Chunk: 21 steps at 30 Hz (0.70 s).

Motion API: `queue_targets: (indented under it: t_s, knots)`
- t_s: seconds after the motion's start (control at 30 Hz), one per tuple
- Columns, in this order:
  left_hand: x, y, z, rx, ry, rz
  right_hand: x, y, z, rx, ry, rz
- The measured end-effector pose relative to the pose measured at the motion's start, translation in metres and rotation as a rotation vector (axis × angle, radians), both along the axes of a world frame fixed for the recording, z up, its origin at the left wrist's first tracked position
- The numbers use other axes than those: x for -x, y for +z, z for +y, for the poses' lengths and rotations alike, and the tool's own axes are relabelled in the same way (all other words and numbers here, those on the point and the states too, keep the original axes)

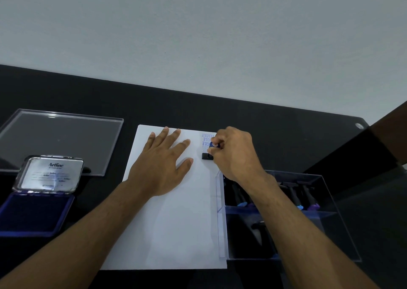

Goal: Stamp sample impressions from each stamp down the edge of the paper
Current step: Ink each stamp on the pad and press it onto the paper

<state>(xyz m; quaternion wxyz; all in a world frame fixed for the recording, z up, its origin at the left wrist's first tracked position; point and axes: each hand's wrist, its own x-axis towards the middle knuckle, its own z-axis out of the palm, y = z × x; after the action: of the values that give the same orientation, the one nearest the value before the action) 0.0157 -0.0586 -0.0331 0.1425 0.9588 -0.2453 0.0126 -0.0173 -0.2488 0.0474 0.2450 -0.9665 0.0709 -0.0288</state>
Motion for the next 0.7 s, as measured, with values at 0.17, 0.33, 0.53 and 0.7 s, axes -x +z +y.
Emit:
queue_targets:
  t_s: [0.17,0.33,0.53,0.7]
  knots:
    - [0.0005,0.0008,0.0009,0.002,0.003,0.002,-0.0008,-0.0006,-0.0003,0.005,0.005,0.003]
    - [0.001,0.0012,-0.0004,0.008,0.006,0.002,-0.0007,-0.0008,-0.0006,0.012,0.001,0.003]
    - [0.0009,0.0018,-0.0001,0.008,0.008,0.006,-0.0019,-0.0005,0.0009,0.003,-0.012,0.011]
    - [0.0007,0.0007,0.001,0.01,0.003,0.008,0.0002,0.0,0.002,-0.003,-0.019,-0.001]
